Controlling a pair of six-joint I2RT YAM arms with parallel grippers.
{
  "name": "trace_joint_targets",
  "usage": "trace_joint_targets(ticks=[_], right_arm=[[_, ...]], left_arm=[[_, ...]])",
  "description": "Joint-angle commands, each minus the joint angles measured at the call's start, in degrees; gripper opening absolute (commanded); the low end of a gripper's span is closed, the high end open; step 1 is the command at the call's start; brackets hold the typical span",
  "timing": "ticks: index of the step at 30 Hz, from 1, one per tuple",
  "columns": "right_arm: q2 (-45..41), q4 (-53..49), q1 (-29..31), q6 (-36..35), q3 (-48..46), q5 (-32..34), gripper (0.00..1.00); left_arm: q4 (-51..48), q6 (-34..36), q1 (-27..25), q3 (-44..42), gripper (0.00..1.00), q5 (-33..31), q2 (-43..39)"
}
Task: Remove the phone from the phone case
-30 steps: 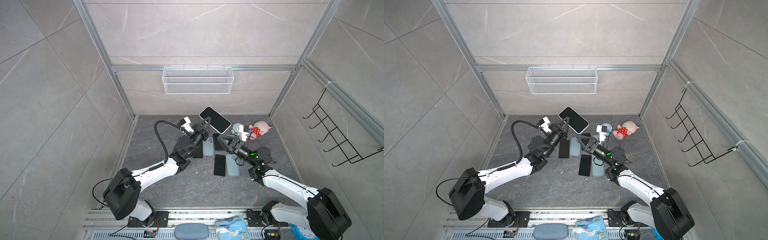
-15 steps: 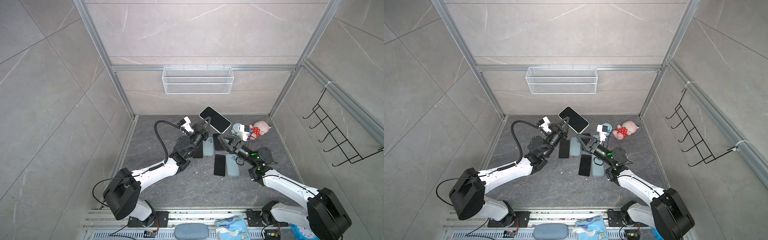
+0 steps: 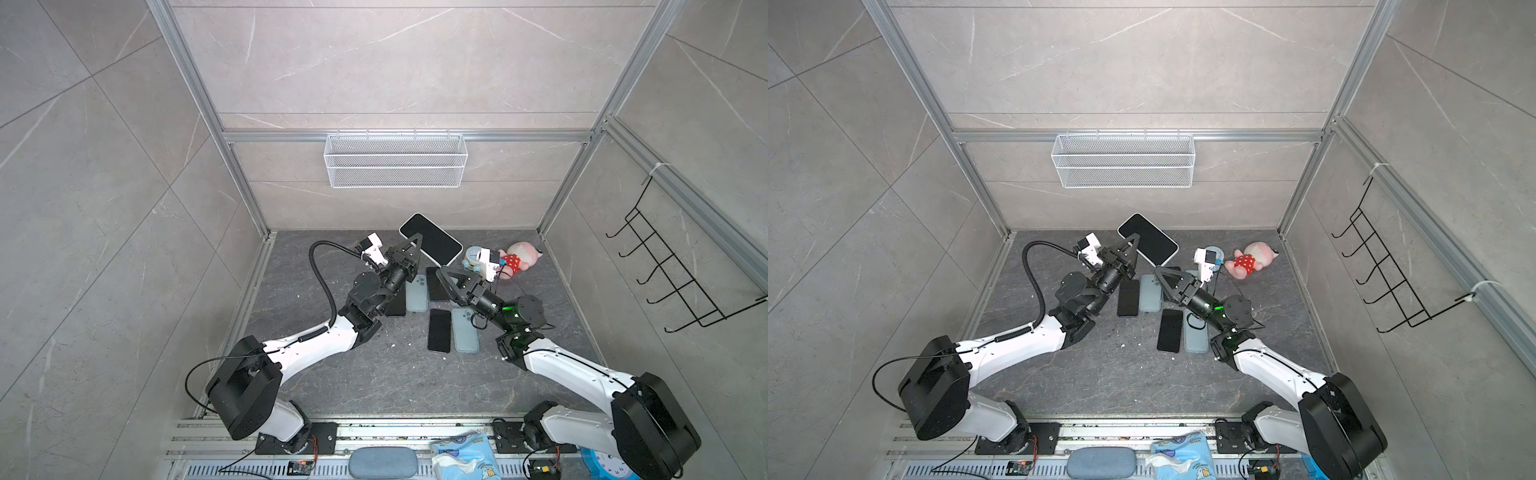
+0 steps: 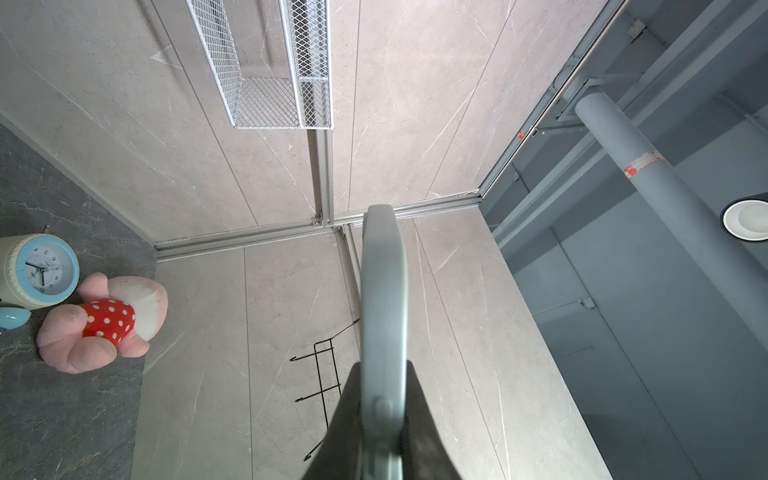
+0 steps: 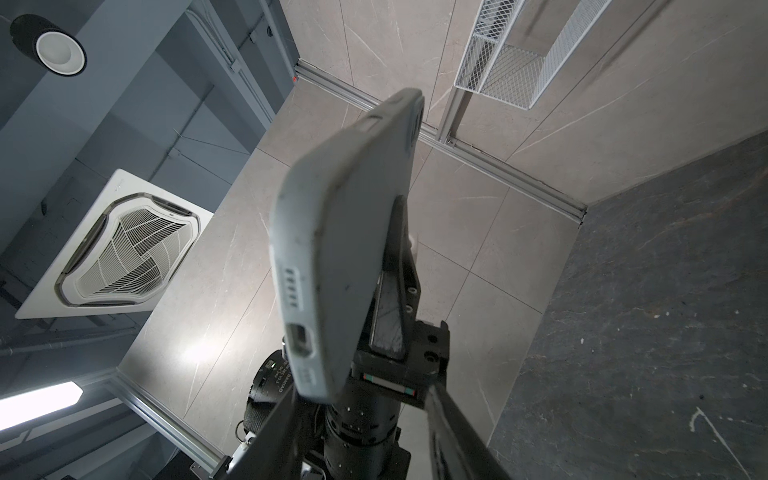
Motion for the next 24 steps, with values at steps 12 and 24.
trace_joint_targets(ticks=[12,24], right_arm=[[4.16,3.44,0.27,-0.35,-1.63,1.99,0.42],[1.12,-15.48,-0.12,-16.62,-0.77,6.41,0.35]], left_arm=[[7.76,-1.27,-1.39,1.35,0.00,-0.13,-2.00],[5.44,-8.82,-2.77,5.79,0.00,1.00,-0.44]])
